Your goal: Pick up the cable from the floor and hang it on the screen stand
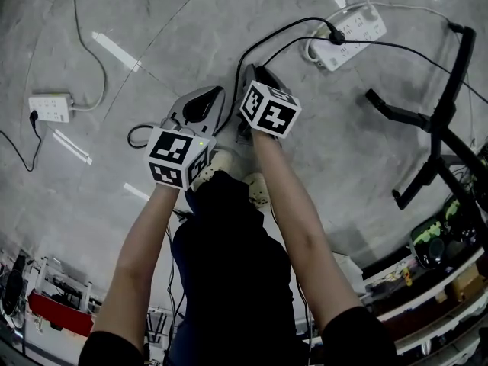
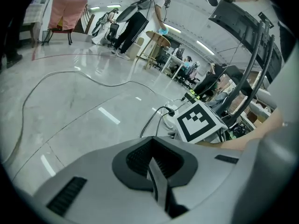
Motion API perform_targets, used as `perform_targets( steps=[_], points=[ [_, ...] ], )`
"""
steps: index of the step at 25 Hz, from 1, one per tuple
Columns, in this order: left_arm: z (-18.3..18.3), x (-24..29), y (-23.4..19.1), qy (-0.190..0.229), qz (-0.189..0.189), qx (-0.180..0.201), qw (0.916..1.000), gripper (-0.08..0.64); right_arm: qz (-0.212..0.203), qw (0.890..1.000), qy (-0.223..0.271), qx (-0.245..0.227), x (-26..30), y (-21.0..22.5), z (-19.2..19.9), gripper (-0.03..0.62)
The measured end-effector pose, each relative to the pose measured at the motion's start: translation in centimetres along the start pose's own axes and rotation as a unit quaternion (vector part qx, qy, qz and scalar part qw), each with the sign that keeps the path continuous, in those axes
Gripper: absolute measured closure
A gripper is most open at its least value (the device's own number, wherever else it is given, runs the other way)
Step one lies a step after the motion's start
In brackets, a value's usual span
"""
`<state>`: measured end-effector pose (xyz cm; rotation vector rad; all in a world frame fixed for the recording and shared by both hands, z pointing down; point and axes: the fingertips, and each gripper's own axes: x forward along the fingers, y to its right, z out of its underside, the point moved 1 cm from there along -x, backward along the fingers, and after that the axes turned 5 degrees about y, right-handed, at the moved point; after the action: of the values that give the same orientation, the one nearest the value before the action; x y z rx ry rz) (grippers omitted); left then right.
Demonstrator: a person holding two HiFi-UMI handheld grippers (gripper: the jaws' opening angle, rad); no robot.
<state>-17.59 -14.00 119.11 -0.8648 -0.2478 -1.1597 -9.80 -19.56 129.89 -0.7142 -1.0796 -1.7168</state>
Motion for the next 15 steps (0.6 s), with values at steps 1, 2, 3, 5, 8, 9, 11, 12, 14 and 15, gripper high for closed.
perform_targets(
  steps=[1, 2, 3, 5, 8, 9, 11, 12, 14, 15],
  points=[
    [0.1, 0.0, 0.2, 0.000, 0.001, -0.002, 1.0000, 0.555, -0.003, 1.000, -0.003, 0.001, 0.0, 0.0, 0.0, 0.481],
    [0.2, 0.0, 0.4, -0.001, 0.002, -0.003, 1.0000, 0.555, -0.006, 1.000, -0.005, 0.001, -0.1, -0.1, 0.0, 0.483],
    [0.3, 0.0, 0.6, -0.002, 0.004, -0.003, 1.0000, 0.555, -0.009, 1.000, -0.005, 0.001, -0.2, -0.1, 0.0, 0.485],
    [0.2, 0.1, 1.0, -0.003, 0.005, -0.003, 1.0000, 0.555, -0.012, 1.000, -0.004, 0.000, -0.6, 0.0, 0.0, 0.486],
    [-0.5, -0.1, 1.5, -0.002, 0.007, -0.004, 1.0000, 0.555, -0.015, 1.000, -0.001, -0.003, -1.7, 0.0, -0.2, 0.488],
    [-0.7, -0.3, 1.7, -0.003, 0.006, -0.003, 1.0000, 0.555, -0.016, 1.000, 0.000, -0.006, -2.1, -0.1, -0.3, 0.488],
    [-1.2, -0.7, 2.2, -0.006, 0.006, -0.001, 1.0000, 0.555, -0.019, 1.000, 0.002, -0.013, -3.2, -0.4, -0.6, 0.488],
    [-1.5, -1.0, 2.4, -0.008, 0.006, 0.001, 0.9999, 0.555, -0.020, 1.000, 0.002, -0.014, -3.8, -0.6, -0.8, 0.488],
    [-2.3, -1.6, 3.0, -0.011, 0.007, 0.003, 0.9999, 0.555, -0.022, 1.000, 0.000, -0.013, -5.1, -0.9, -1.2, 0.488],
    [-2.8, -2.0, 3.4, -0.011, 0.007, 0.004, 0.9999, 0.555, -0.022, 1.000, -0.001, -0.011, -5.8, -1.1, -1.4, 0.488]
  ],
)
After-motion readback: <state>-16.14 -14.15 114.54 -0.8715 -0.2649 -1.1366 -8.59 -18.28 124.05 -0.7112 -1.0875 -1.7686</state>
